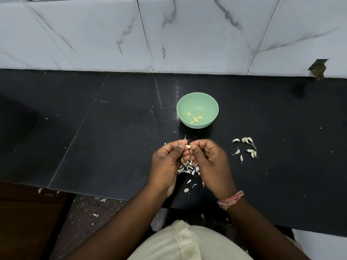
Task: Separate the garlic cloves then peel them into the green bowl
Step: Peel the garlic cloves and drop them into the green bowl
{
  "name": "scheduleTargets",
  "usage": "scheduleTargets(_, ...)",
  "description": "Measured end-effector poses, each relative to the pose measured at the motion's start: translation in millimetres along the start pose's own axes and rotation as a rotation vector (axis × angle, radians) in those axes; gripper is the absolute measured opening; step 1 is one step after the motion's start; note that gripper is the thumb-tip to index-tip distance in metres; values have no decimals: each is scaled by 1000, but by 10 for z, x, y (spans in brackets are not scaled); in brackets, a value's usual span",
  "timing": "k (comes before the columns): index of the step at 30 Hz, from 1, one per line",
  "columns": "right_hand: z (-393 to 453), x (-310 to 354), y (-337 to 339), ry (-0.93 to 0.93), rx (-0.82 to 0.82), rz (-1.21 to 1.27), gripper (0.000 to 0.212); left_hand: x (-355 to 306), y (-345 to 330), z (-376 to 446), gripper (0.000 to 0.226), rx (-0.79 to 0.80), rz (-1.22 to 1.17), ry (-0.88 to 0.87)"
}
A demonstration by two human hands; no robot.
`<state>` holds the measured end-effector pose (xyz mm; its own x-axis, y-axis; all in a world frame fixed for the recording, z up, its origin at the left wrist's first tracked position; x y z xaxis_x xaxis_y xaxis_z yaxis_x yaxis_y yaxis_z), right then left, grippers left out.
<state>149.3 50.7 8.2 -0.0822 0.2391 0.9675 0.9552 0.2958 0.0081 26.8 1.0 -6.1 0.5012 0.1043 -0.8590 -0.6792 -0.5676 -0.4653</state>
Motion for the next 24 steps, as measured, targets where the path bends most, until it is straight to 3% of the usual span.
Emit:
scheduleTargets(6, 15, 24, 32, 50, -42, -72, 8, -57, -5, 4, 20, 21, 21, -35)
scheduleTargets(17, 12, 100, 13, 222, -118, -322, 6, -170, -23, -12, 14, 16, 386, -240)
scheduleTargets(24, 24, 63, 9, 161, -130, -264, 5, -194, -20, -22, 15, 27, 505, -316)
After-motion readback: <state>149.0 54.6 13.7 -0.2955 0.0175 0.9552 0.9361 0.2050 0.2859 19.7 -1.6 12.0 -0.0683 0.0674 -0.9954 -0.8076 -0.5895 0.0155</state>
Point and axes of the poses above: each hand's wrist, its own z-axis towards the middle knuckle, its own y-axis out of the back of the hand, x = y × z, the point moved 5 cm from there along z, towards the middle knuckle, and after that the axes turned 12 degrees about -y, right-handed, at the moved point
